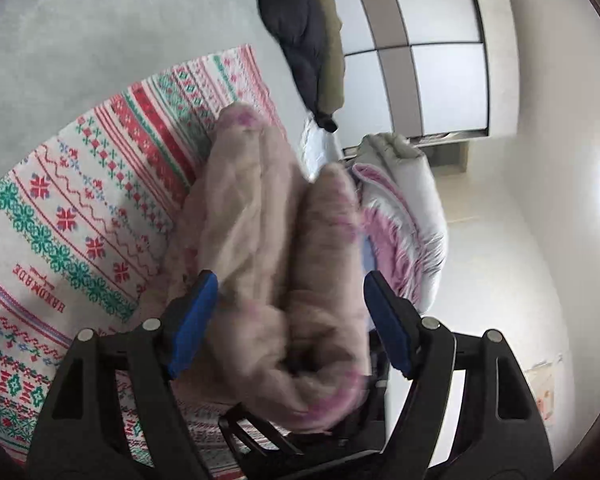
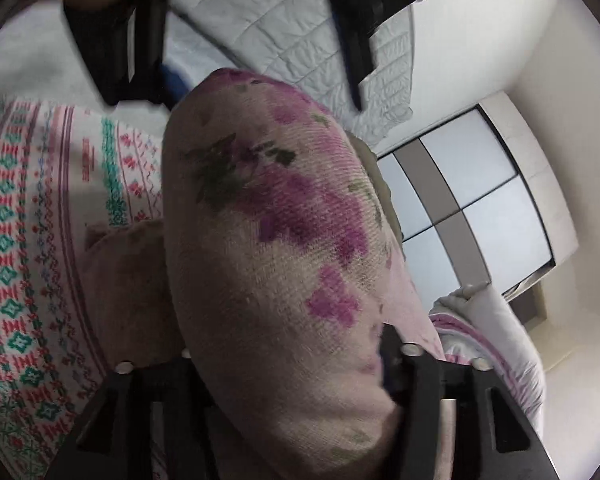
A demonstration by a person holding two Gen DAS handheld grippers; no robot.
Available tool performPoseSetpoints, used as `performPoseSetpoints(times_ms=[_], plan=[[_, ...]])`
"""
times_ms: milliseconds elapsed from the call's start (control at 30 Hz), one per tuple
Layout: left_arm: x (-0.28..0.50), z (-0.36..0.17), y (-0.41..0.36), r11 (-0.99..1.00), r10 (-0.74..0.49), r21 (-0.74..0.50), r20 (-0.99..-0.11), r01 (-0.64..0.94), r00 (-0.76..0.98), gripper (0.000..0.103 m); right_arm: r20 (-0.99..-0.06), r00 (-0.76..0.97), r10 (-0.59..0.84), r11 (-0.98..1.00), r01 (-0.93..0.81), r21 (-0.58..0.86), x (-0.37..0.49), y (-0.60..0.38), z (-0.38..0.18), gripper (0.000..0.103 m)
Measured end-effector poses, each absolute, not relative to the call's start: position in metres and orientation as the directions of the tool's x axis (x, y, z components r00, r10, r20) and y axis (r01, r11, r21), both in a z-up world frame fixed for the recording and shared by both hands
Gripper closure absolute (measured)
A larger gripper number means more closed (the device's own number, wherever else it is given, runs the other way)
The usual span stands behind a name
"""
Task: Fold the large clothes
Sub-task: 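Grasp the folded coat with the left gripper while the right gripper holds its end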
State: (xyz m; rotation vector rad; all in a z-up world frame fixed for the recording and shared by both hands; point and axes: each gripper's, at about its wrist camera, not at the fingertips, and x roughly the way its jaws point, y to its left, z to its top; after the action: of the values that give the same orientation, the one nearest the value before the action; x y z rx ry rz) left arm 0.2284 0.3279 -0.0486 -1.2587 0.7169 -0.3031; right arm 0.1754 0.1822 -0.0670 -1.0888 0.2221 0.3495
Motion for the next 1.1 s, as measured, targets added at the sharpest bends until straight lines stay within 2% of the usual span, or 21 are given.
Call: performPoseSetpoints(times_ms=[67, 133, 167, 200, 267, 300, 367, 433, 467, 500, 600, 700, 800, 833, 967, 1033, 1100], plan=[[0.229, -0.048, 0.323, 0.352, -0.544, -0.913, -0.378, -0.205, 0.749, 0.028, -0.377, 0.906, 0.191, 0.465, -0.422, -0.778, 0.175, 0.169, -0.05, 0.015], [0.227, -0.047, 0.318, 0.424, -0.51, -0.877, -0.437, -0.226, 0.741, 0.028, -0.397, 0.889, 0.228, 0.538, -0.455, -0.71, 0.175, 0.154, -0.028, 0.014], [0.228, -0.044, 0.312, 0.458, -0.485, -0.856, -0.466, -0.239, 0.74, 0.033, -0.411, 0.876, 0.254, 0.586, -0.477, -0.655, 0.177, 0.141, -0.015, 0.014], [0.229, -0.043, 0.308, 0.469, -0.479, -0.85, -0.473, -0.24, 0.74, 0.047, -0.428, 0.858, 0.285, 0.636, -0.503, -0.585, 0.181, 0.128, -0.003, 0.014], [0.232, -0.043, 0.301, 0.467, -0.507, -0.858, -0.459, -0.216, 0.729, 0.06, -0.45, 0.834, 0.319, 0.684, -0.531, -0.5, 0.194, 0.109, 0.007, 0.014], [0.235, -0.046, 0.301, 0.457, -0.517, -0.865, -0.447, -0.206, 0.731, 0.061, -0.454, 0.831, 0.323, 0.691, -0.534, -0.486, 0.197, 0.105, 0.008, 0.013], [0.233, -0.042, 0.3, 0.443, -0.528, -0.878, -0.417, -0.179, 0.739, 0.06, -0.445, 0.845, 0.295, 0.677, -0.514, -0.527, 0.2, 0.105, 0.005, 0.013], [0.231, -0.04, 0.303, 0.43, -0.531, -0.888, -0.397, -0.166, 0.748, 0.052, -0.432, 0.856, 0.283, 0.666, -0.5, -0.554, 0.191, 0.107, -0.001, 0.017], [0.23, -0.04, 0.306, 0.417, -0.53, -0.895, -0.383, -0.161, 0.757, 0.042, -0.428, 0.859, 0.282, 0.676, -0.494, -0.547, 0.191, 0.107, -0.001, 0.025], [0.229, -0.04, 0.307, 0.411, -0.523, -0.897, -0.379, -0.163, 0.763, 0.039, -0.428, 0.86, 0.278, 0.695, -0.488, -0.529, 0.192, 0.107, -0.001, 0.037], [0.229, -0.041, 0.313, 0.397, -0.507, -0.898, -0.385, -0.188, 0.771, 0.039, -0.439, 0.86, 0.259, 0.745, -0.468, -0.476, 0.196, 0.117, -0.003, 0.052], [0.219, -0.04, 0.328, 0.35, -0.481, -0.918, -0.347, -0.187, 0.805, 0.039, -0.449, 0.859, 0.247, 0.827, -0.428, -0.364, 0.215, 0.122, 0.011, 0.059], [0.208, -0.036, 0.345, 0.335, -0.45, -0.925, -0.322, -0.177, 0.833, 0.038, -0.493, 0.814, 0.309, 0.87, -0.451, -0.198, 0.244, 0.132, 0.031, 0.061], [0.206, -0.036, 0.349, 0.333, -0.44, -0.925, -0.322, -0.181, 0.838, 0.038, -0.5, 0.807, 0.315, 0.865, -0.461, -0.199, 0.247, 0.139, 0.031, 0.062], [0.202, -0.039, 0.358, 0.318, -0.431, -0.93, -0.315, -0.185, 0.845, 0.036, -0.566, 0.772, 0.29, 0.758, -0.546, -0.358, 0.24, 0.193, -0.004, 0.061], [0.209, -0.043, 0.351, 0.335, -0.47, -0.926, -0.325, -0.175, 0.821, 0.036, -0.556, 0.791, 0.257, 0.707, -0.546, -0.45, 0.231, 0.2, -0.031, 0.061], [0.219, -0.049, 0.341, 0.324, -0.508, -0.928, -0.336, -0.186, 0.793, 0.036, -0.546, 0.791, 0.277, 0.72, -0.547, -0.427, 0.229, 0.187, -0.035, 0.061]])
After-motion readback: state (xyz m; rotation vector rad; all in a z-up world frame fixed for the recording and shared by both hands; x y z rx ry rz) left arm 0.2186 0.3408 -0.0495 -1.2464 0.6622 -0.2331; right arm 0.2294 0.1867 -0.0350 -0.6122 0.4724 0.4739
